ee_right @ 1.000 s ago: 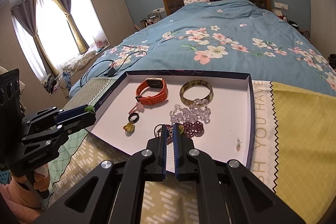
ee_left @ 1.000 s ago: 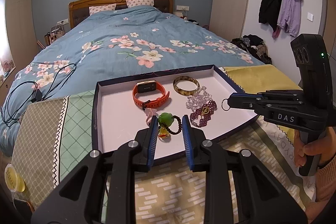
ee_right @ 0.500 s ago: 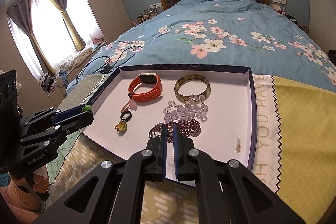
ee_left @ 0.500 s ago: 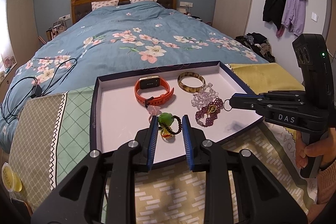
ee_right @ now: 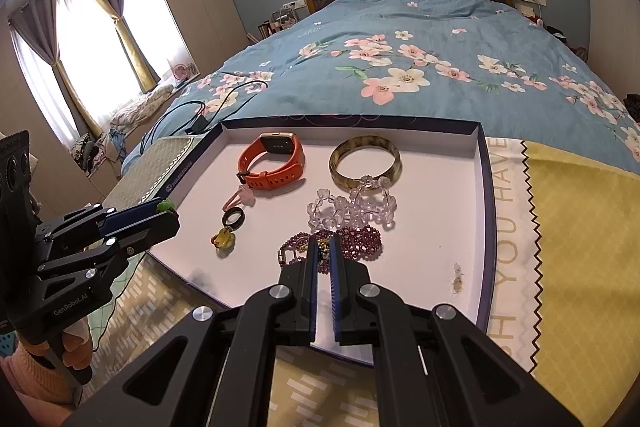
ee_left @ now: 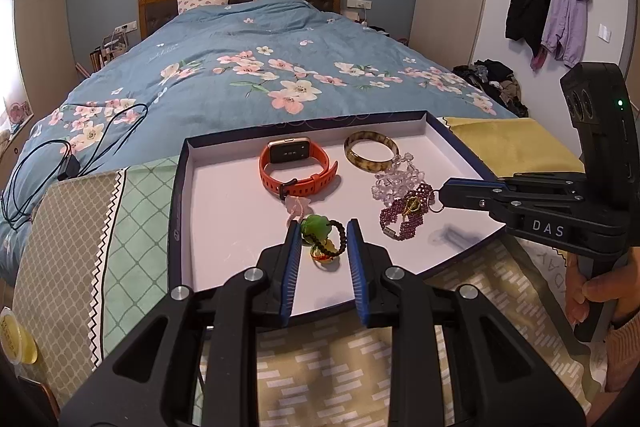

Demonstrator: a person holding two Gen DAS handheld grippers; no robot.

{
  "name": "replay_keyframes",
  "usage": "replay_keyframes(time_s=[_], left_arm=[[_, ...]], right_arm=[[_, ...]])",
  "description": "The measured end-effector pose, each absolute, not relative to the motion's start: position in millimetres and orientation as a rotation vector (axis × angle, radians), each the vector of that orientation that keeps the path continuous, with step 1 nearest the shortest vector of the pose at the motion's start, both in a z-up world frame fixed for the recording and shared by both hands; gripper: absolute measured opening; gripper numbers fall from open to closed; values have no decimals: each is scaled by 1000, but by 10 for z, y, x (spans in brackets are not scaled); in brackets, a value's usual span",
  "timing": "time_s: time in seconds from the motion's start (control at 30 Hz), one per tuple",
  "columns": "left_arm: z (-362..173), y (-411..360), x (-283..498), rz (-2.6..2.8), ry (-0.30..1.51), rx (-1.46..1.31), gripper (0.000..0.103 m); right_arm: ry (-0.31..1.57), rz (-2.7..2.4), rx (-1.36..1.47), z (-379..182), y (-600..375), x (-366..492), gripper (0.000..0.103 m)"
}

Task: Organize jewelry
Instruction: 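Lower the silver ring into the tray with the right tool while the left tool lowers the green-stone ring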

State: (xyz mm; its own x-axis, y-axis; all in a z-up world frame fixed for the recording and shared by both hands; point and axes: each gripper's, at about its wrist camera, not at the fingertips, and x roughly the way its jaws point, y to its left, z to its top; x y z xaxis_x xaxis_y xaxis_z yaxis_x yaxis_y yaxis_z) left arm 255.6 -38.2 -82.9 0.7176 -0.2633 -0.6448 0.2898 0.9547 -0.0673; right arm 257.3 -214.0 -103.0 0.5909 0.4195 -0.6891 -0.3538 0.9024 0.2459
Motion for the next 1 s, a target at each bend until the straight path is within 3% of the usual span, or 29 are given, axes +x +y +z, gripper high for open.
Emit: replay_keyframes(time_s=[1.0], left_arm=[[-1055, -379, 2716, -290, 769, 24, 24]], right_arm=[[868, 424, 83, -1183, -2122, 2678, 5]])
